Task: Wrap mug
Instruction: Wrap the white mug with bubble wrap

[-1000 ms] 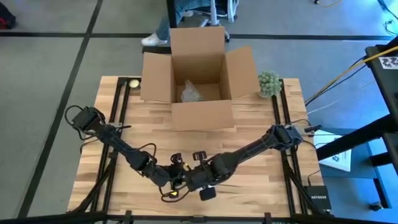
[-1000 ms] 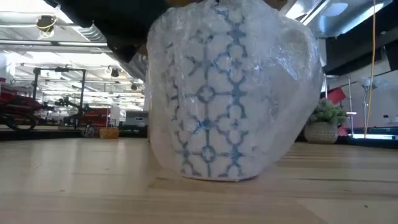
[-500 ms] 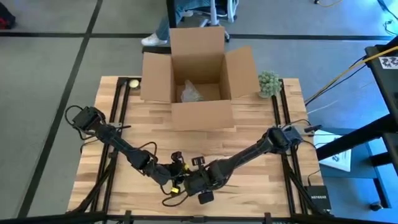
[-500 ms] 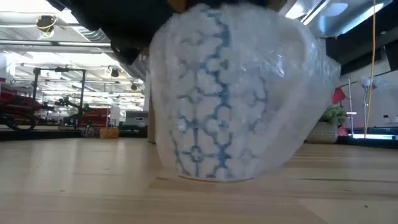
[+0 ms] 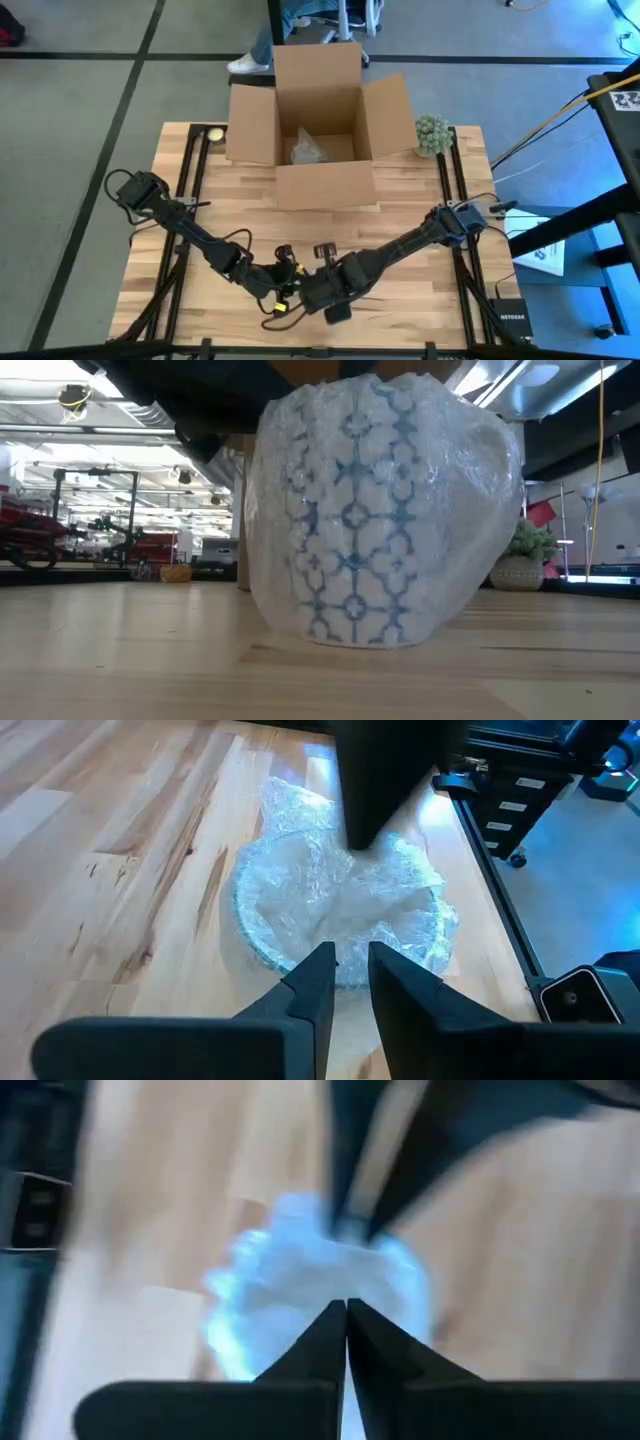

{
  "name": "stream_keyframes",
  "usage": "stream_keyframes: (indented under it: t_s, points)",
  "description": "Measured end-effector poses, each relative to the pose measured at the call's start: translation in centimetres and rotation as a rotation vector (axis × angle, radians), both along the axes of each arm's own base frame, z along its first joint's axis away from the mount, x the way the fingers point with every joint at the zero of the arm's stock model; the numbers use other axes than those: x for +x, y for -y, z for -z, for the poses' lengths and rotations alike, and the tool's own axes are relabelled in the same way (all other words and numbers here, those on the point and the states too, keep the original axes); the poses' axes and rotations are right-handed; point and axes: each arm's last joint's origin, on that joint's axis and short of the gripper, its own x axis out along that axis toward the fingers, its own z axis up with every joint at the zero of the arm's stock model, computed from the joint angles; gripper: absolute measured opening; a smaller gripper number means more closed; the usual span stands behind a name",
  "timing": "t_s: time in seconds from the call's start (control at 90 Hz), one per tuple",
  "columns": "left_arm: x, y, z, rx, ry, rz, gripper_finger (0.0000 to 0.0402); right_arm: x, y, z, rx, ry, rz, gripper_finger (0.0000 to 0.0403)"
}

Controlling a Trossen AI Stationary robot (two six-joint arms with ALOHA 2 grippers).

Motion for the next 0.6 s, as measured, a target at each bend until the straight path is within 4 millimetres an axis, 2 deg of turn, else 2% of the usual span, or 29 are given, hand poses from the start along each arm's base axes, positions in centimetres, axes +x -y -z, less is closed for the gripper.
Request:
stream_keyframes:
  t_s: [0.078,0.189,0.389,0.478,0.6]
  points:
    - [0.0,0.0,0.0,0.0,0.0,0.0,0.0049,-0.1,0.4,1.0,-0.02,-0.046,0.009,0.0001]
    - [0.0,0.0,0.0,0.0,0.0,0.0,0.0049,0.1,0.6,3.8,0.005,-0.101,0.007,0.0001]
    - [0.1,-0.1,-0.1,0.0,0.003,-0.005,0.0049,0.6,0.3,7.5,0.073,-0.069,-0.016,0.0]
    - [0.1,-0.1,-0.1,0.0,0.003,-0.007,0.0049,0.8,0.2,8.3,0.096,-0.04,-0.038,0.0]
    - [0.1,-0.1,-0.1,0.0,0.002,-0.007,0.0049,0.9,0.2,8.0,0.095,-0.039,-0.041,0.0]
